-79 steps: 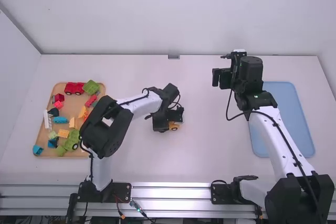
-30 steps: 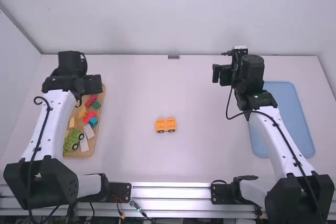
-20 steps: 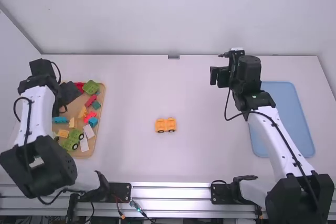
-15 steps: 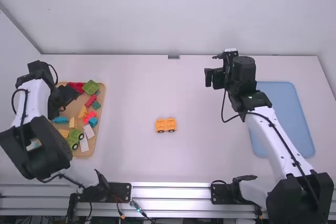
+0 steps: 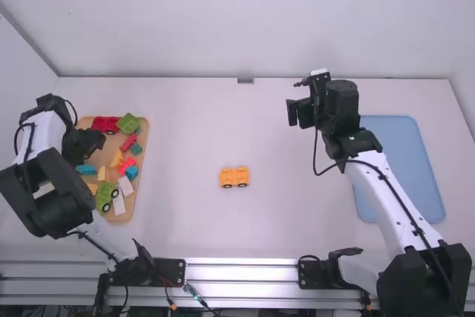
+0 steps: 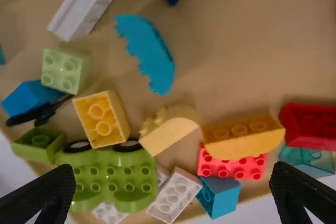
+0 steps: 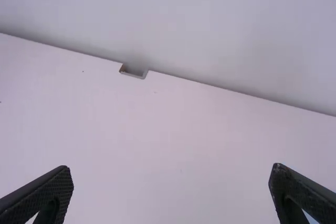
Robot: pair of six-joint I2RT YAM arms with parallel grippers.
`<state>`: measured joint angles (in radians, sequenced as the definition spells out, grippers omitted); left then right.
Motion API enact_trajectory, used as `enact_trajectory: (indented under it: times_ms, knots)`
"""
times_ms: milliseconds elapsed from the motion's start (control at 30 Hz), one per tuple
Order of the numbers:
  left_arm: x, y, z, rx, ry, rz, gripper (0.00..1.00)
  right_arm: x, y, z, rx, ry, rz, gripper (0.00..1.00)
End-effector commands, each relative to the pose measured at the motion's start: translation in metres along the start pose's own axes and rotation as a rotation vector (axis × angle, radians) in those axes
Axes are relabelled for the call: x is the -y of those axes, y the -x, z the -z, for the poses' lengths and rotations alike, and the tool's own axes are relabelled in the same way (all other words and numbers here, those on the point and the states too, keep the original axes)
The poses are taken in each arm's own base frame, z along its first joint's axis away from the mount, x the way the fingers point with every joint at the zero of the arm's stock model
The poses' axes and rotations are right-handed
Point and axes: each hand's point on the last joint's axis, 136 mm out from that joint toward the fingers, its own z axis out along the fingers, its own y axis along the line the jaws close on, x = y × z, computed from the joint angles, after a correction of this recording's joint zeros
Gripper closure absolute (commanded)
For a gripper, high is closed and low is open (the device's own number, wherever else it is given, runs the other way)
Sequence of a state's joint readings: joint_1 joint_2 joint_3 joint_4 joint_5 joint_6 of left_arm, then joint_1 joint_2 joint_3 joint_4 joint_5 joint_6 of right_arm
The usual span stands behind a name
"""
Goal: Assemble lego blocks to make yellow taxi
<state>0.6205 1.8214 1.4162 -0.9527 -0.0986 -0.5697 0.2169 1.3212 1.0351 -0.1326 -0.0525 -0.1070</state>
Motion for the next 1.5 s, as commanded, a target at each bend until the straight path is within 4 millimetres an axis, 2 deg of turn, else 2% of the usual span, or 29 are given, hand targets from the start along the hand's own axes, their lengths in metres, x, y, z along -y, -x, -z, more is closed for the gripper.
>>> enact_trajectory:
  times_ms: [0, 167, 300, 433, 467, 567, 633, 667, 1000, 1133, 1300, 1467]
  knots:
    - [-0.019, 0.002, -0.001, -0.013, 0.035, 0.106, 0.01, 0.002, 0.016, 0.003, 0.034, -0.005, 0.005, 0.01]
    - [-0.04, -0.005, -0.01, -0.053, 0.074, 0.141, 0.01, 0.002, 0.019, 0.003, 0.045, -0.006, 0.006, 0.01]
    - [-0.049, -0.014, -0.026, -0.076, 0.086, 0.109, 0.0, 0.002, 0.02, 0.003, 0.051, -0.007, 0.006, 0.01]
    - [-0.047, -0.015, -0.039, -0.064, 0.07, 0.089, 0.04, 0.002, 0.021, 0.003, 0.051, -0.007, 0.007, 0.01]
    - [-0.049, -0.016, -0.042, -0.06, 0.075, 0.1, 0.1, 0.002, 0.021, 0.003, 0.051, -0.007, 0.006, 0.01]
    - [-0.048, -0.016, -0.047, -0.051, 0.071, 0.107, 0.17, 0.002, 0.021, 0.003, 0.051, -0.006, 0.007, 0.01]
    - [-0.047, -0.015, -0.051, -0.04, 0.062, 0.108, 0.26, 0.002, 0.02, 0.003, 0.05, -0.007, 0.006, 0.01]
    - [-0.047, -0.015, -0.053, -0.036, 0.06, 0.11, 0.28, 0.002, 0.02, 0.003, 0.05, -0.007, 0.006, 0.01]
    - [-0.046, -0.019, -0.069, -0.012, 0.049, 0.107, 0.27, 0.002, 0.02, 0.003, 0.05, -0.006, 0.006, 0.01]
    - [-0.047, -0.021, -0.071, -0.013, 0.05, 0.108, 0.29, 0.002, 0.021, 0.003, 0.051, -0.007, 0.007, 0.01]
    - [-0.047, -0.021, -0.071, -0.013, 0.05, 0.108, 0.36, 0.002, 0.02, 0.003, 0.051, -0.007, 0.006, 0.01]
    - [-0.054, -0.022, -0.07, -0.012, 0.091, 0.128, 0.35, 0.002, 0.02, 0.003, 0.05, -0.007, 0.006, 0.01]
